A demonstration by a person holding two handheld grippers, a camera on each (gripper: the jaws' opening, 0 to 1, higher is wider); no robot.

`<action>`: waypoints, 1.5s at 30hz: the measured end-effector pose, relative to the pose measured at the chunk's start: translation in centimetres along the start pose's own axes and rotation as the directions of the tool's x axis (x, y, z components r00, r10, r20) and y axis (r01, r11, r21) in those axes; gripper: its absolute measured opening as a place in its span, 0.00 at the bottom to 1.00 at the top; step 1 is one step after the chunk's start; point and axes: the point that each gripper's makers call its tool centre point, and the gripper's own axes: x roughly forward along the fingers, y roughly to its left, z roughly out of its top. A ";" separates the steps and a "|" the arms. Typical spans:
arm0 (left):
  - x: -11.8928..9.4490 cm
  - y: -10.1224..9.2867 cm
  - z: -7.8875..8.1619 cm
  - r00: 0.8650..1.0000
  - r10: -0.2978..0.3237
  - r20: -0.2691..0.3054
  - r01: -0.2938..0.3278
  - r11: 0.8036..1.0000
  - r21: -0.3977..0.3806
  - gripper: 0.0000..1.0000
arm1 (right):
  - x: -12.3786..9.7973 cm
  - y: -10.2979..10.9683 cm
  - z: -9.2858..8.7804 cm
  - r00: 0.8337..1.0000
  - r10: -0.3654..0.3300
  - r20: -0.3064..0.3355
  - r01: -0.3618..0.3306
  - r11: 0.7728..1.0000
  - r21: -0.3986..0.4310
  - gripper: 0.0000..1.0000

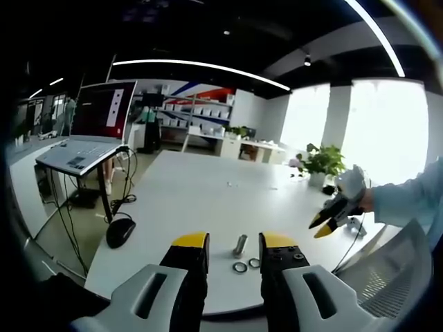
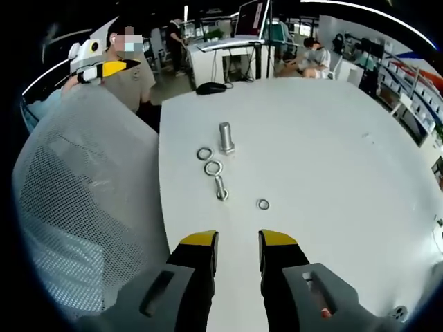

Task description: Place the washer onto the threaded stud by aligning its center hole with the stud, sliding it down to the base, and recovering from edge contact or off-axis alignment until the washer reaches the visible bottom stop.

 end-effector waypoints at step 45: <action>0.0 0.1 0.1 1.000 0.004 0.007 -0.004 1.000 -0.021 0.24 | 9.6 -3.7 -0.2 0.940 0.083 -0.332 -0.164 0.961 -0.224 0.25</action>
